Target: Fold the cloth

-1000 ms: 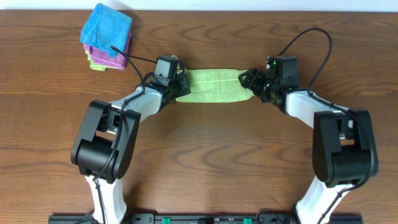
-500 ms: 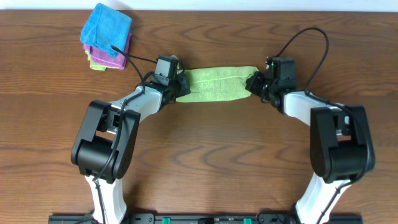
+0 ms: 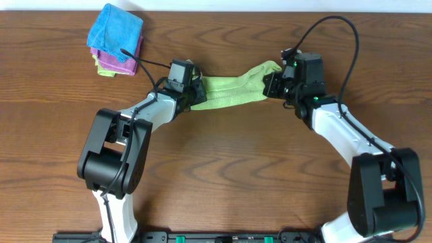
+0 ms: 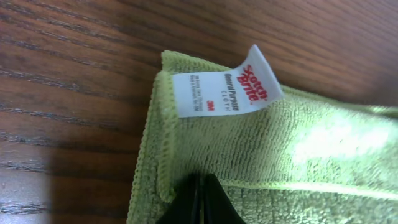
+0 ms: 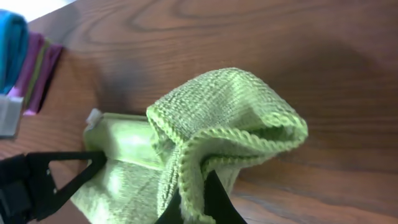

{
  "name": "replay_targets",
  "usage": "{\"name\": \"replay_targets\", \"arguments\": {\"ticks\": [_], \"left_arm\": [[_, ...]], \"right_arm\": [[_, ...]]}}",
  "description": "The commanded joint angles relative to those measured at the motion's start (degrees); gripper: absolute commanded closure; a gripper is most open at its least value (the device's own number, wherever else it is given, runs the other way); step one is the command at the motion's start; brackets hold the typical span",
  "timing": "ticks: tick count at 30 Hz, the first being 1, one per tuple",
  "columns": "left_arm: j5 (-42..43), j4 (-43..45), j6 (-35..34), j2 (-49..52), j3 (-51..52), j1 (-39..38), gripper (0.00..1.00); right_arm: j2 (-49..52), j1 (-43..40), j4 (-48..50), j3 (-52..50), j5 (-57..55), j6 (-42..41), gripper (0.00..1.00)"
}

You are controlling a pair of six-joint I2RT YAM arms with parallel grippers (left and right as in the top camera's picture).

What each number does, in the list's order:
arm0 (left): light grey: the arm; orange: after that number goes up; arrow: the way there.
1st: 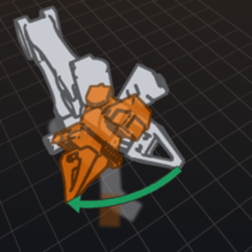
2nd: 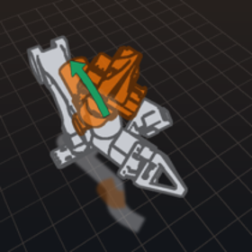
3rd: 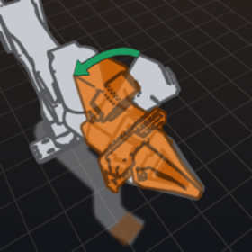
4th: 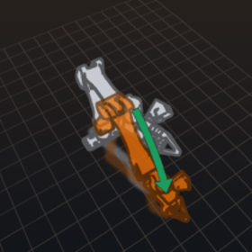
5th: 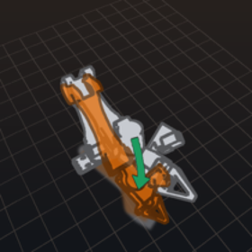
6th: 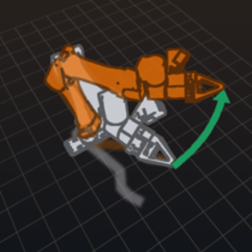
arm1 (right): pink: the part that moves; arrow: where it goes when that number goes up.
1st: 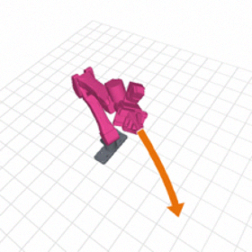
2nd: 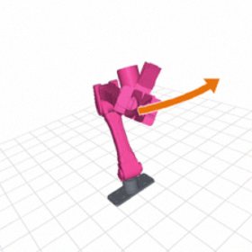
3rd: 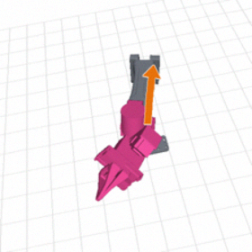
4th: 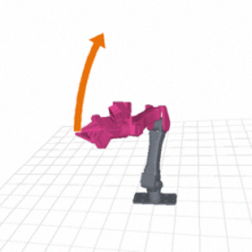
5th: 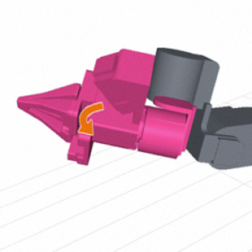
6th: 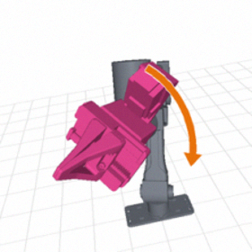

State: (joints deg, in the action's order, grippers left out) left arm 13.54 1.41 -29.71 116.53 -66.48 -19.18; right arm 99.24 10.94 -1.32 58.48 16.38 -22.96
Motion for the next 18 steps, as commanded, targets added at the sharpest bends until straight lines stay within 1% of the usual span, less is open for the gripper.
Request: {"name": "replay_targets", "arguments": {"ticks": [1,9,13,18], "left_arm": [[-0.20,-0.31,1.05,0.59,-1.64,0.07,0.94],[-0.20,-0.35,1.05,0.59,-1.68,0.07,0.94],[-0.17,-0.33,1.03,0.59,-1.68,0.07,0.94],[0.02,-0.33,1.03,0.59,-1.68,0.07,0.94]], "right_arm": [[-1.09,2.27,-0.11,0.26,-0.76,4.44,0.99],[-1.09,8.37,1.70,1.22,-1.79,6.08,0.99],[-1.05,11.67,1.60,2.45,-4.15,7.85,0.99],[-0.37,14.40,1.60,4.35,-5.51,7.85,0.99]]}}
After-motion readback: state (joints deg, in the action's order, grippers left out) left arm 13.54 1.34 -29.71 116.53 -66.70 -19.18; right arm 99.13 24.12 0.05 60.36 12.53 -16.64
